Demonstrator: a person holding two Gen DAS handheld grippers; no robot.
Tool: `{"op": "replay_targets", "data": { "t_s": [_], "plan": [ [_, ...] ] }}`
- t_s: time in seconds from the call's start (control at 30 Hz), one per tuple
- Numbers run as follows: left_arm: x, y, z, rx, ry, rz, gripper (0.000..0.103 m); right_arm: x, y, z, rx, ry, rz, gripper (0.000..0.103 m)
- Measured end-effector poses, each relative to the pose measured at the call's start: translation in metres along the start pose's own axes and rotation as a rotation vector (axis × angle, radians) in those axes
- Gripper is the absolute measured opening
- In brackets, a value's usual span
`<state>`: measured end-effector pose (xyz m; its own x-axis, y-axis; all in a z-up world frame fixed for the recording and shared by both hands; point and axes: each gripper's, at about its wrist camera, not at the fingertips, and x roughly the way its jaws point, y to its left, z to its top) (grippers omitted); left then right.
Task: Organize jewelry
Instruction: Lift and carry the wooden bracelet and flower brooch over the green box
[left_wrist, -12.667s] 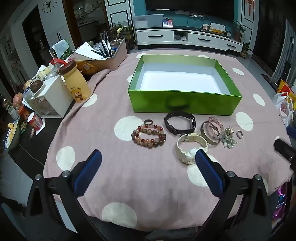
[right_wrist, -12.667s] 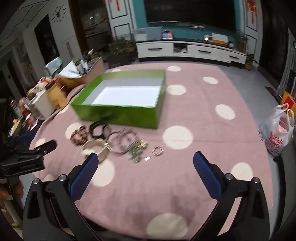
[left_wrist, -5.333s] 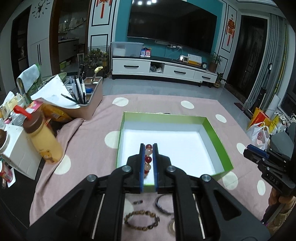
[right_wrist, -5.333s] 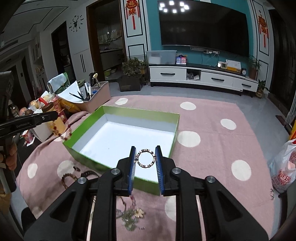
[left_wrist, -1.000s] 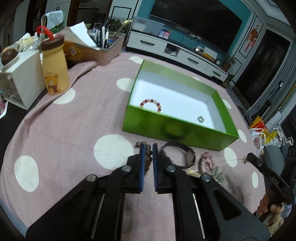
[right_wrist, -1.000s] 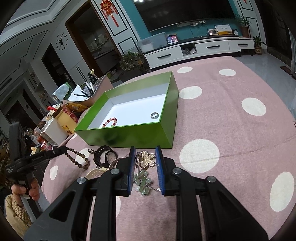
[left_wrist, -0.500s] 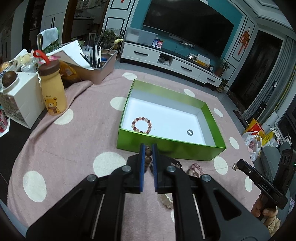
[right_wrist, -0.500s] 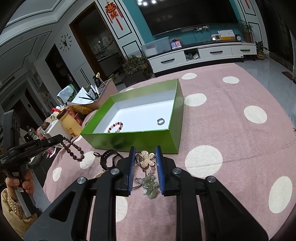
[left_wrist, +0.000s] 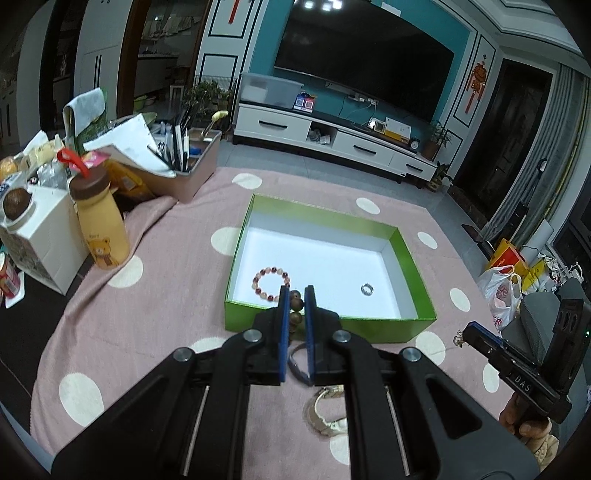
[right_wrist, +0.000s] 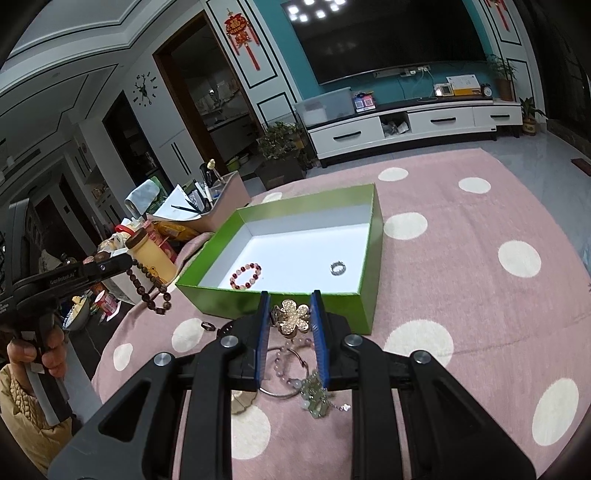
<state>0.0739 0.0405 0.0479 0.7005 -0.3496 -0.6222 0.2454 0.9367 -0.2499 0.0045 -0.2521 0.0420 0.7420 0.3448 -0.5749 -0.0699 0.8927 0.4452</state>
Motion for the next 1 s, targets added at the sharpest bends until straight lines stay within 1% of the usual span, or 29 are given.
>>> {"op": "replay_targets", "data": {
  "t_s": [0.47, 1.0],
  "plan": [
    [0.005, -0.018, 0.031, 0.044, -0.041, -0.005, 0.007, 0.009, 0.012, 0.029, -0.033, -0.053, 0.011, 0.022],
    [0.023, -0.034, 0.055, 0.069, -0.053, -0.004, 0.007, 0.026, 0.009, 0.049, -0.024, -0.066, 0.007, 0.022]
  ]
}}
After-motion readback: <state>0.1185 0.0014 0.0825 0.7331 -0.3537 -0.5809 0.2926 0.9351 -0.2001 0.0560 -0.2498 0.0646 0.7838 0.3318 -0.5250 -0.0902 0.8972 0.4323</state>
